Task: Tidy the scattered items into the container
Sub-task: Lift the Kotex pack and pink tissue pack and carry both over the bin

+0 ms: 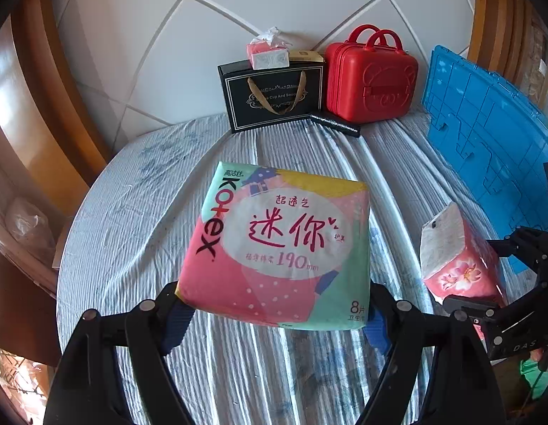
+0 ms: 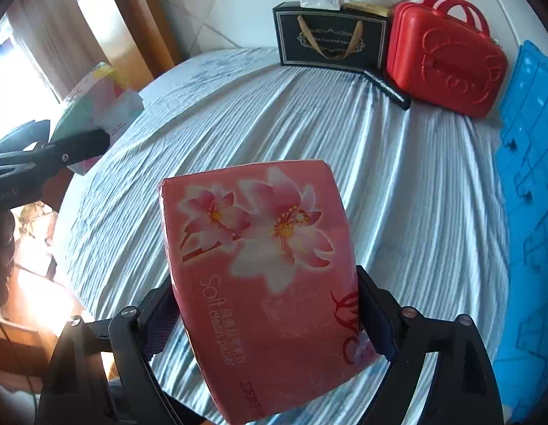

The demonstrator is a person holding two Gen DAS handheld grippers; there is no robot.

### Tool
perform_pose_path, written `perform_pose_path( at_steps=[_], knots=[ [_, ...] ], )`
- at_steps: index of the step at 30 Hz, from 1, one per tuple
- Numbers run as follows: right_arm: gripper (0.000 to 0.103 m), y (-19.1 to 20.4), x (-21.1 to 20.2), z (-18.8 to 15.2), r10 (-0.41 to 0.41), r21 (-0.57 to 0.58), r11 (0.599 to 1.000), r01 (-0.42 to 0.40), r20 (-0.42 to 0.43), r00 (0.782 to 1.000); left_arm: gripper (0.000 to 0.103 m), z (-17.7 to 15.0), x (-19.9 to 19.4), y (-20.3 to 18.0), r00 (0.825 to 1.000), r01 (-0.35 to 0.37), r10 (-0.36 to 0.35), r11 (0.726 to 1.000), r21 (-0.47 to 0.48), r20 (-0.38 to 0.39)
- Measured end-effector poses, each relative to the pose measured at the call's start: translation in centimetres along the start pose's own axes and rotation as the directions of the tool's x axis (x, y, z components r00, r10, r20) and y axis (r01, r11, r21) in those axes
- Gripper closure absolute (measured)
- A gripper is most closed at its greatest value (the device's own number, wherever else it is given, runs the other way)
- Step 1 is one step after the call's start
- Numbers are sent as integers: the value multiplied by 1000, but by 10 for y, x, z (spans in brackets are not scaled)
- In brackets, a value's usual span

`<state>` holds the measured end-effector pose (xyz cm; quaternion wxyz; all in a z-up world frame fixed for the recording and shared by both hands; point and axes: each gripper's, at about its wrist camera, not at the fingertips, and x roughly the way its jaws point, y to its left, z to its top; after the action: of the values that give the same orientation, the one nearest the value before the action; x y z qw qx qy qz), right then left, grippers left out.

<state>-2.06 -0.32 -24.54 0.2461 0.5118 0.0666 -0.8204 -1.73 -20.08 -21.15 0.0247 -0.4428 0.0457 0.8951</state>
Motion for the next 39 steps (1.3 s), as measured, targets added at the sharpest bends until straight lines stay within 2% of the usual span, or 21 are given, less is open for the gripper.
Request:
perform_pose_path(
  at_steps=[9, 20, 34, 39],
  knots=[
    [14, -13, -71, -3, -3, 16, 1000, 1, 108, 994, 24, 14, -39, -32, 999, -15, 15, 1000, -14, 49],
    [14, -49, -147, 5, -16, 18, 1000, 12, 246, 969, 24, 44, -80, -78, 992, -23, 24, 1000, -7, 125],
    [14, -108, -211, 8, -21, 22, 1000, 14, 335, 942, 24, 89, -105, -149, 980, -56, 54, 998, 4, 193],
    [14, -135, -236, 11, -41, 40, 999, 28, 376, 926, 24, 110, -109, -176, 975, -58, 50, 998, 29, 215]
  ],
)
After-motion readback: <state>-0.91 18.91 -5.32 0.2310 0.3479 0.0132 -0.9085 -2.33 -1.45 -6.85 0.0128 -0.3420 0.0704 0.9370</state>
